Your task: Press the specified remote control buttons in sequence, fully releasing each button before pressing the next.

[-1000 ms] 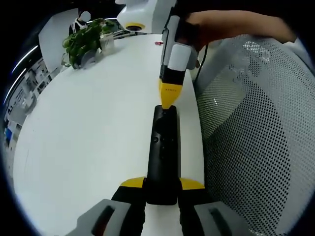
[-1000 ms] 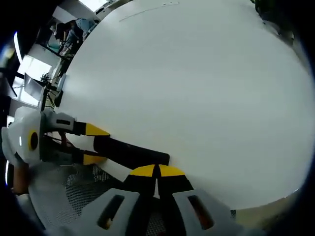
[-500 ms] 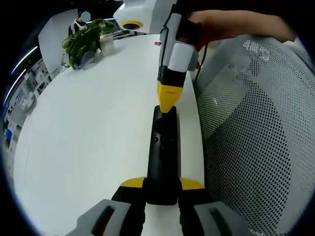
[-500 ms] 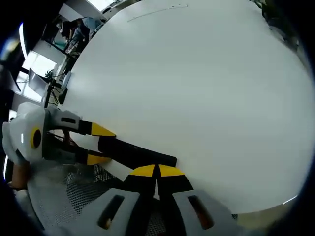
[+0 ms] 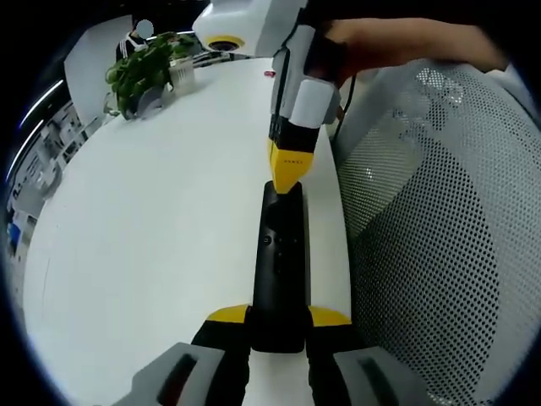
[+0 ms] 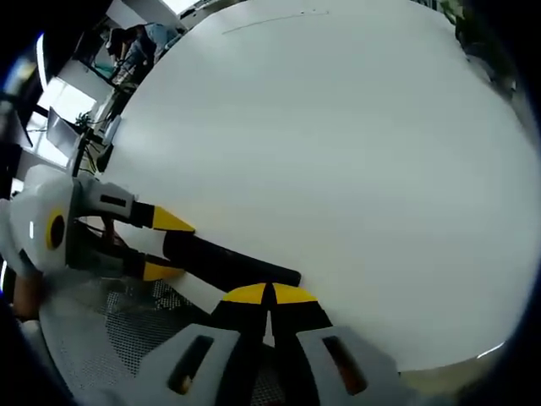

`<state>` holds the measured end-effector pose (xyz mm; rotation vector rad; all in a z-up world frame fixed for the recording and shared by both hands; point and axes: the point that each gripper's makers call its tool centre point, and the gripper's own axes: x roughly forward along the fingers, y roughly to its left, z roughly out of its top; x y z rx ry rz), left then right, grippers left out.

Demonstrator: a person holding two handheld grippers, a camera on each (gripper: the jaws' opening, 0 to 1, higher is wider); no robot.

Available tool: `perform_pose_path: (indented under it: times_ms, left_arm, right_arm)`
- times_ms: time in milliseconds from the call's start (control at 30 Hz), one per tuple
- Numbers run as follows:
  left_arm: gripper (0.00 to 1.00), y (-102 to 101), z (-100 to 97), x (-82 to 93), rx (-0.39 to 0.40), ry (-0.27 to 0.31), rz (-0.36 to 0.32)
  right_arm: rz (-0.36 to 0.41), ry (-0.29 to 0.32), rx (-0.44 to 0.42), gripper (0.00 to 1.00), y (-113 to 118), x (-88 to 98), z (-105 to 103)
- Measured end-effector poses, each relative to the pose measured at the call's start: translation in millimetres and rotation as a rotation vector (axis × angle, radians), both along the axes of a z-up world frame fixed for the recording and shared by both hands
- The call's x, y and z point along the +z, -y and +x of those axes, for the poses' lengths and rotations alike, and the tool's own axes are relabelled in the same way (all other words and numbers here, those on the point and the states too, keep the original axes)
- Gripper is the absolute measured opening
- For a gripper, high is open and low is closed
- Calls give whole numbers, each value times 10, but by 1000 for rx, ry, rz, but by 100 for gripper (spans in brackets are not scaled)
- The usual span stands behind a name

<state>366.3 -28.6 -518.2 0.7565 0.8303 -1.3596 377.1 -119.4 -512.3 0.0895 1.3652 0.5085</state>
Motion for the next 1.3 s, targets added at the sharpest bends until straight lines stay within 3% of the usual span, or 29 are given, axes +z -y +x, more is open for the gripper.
perform_pose_path:
  times_ms: [733,967,1067,1300]
  left_arm:
    - [25,9,4,-3,-7,-3,2]
    - [25,11,6,-3,-9,-3,3]
    - [25,15,7,-2,-11,-2,5]
    - [25,18,8,-2,-8,-2,0]
  right_arm:
    - [14,-20,-12,0,-10,3,-35]
    - [-11,16,22,0,-19,-9,-28]
    - [-69,56,79,0,-20,-20,-1]
    - [-22,40,21,0,-14,-29,-7]
